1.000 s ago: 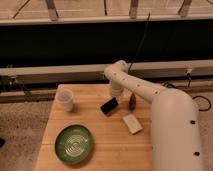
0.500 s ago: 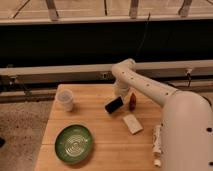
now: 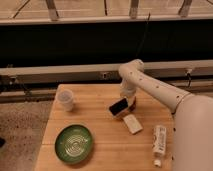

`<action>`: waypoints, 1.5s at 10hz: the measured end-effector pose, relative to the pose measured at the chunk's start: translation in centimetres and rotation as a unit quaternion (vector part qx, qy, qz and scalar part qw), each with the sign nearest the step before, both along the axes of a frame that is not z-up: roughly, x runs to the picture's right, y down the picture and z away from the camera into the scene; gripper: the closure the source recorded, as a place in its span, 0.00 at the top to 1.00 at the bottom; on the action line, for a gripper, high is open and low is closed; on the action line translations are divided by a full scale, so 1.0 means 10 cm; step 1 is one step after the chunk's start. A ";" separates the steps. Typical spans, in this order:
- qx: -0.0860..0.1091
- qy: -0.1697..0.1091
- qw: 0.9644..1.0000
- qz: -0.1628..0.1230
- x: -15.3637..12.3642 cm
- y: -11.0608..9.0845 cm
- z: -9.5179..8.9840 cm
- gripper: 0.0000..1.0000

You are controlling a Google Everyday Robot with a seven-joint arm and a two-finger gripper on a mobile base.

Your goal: Place the eraser on the white sponge

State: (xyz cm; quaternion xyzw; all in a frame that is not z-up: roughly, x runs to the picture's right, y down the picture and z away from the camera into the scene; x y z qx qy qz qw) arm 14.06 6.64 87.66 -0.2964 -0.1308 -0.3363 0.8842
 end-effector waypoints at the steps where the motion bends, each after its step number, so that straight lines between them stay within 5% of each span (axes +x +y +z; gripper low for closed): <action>1: -0.001 0.000 1.000 0.003 0.04 0.02 -0.03 0.00; 15: -0.015 -0.006 0.999 0.037 0.58 0.52 -0.42 0.00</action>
